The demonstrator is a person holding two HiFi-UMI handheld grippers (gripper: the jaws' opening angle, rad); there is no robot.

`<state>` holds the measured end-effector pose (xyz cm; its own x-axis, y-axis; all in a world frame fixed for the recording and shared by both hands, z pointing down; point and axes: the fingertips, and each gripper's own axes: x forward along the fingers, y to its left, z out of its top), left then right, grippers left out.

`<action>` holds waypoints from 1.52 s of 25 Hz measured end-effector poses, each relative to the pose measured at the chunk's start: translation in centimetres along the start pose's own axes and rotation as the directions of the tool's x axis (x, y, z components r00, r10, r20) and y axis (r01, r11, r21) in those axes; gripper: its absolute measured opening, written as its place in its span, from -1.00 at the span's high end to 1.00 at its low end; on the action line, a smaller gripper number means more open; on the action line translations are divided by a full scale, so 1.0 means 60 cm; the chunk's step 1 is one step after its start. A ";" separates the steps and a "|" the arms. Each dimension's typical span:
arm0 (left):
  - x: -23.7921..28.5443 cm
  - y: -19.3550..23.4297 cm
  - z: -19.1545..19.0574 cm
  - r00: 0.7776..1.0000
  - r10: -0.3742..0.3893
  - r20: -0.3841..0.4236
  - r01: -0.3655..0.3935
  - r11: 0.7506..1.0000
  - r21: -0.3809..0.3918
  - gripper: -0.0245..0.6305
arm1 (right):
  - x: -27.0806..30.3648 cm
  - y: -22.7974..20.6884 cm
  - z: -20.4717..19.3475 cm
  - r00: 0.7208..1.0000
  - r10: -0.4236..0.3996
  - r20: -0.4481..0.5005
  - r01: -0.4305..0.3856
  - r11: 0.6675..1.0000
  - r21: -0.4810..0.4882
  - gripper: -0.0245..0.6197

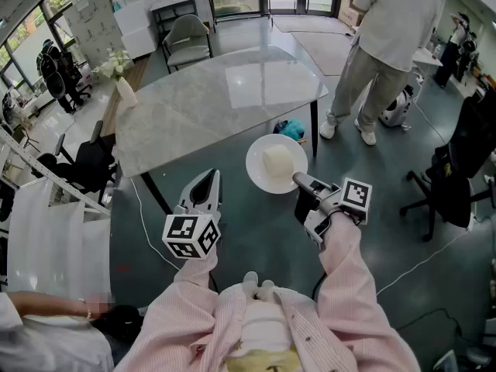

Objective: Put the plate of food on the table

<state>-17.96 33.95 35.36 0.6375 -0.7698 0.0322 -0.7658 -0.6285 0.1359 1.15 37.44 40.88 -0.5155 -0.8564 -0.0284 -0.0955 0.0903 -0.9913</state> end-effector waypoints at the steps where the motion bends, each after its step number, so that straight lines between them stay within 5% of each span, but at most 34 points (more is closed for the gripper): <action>1: -0.001 0.000 -0.001 1.000 0.001 0.000 -0.001 1.000 -0.001 0.95 | -0.001 -0.001 -0.001 1.000 -0.002 0.000 0.002 1.000 0.000 0.88; 20: 0.000 0.003 -0.033 0.998 0.052 -0.023 -0.052 0.998 -0.039 0.95 | 0.008 -0.023 0.015 0.999 0.002 -0.038 -0.002 1.000 0.003 0.88; 38: 0.287 0.142 -0.037 0.997 0.051 -0.060 -0.056 0.996 -0.075 0.95 | 0.224 -0.091 0.216 0.999 -0.015 -0.034 0.017 0.998 0.061 0.88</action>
<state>-13.35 15.60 39.29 0.6014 -0.7929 0.0984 -0.7916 -0.5747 0.2076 5.76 18.83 44.25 -0.5431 -0.8396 -0.0092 -0.0518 0.0445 -0.9977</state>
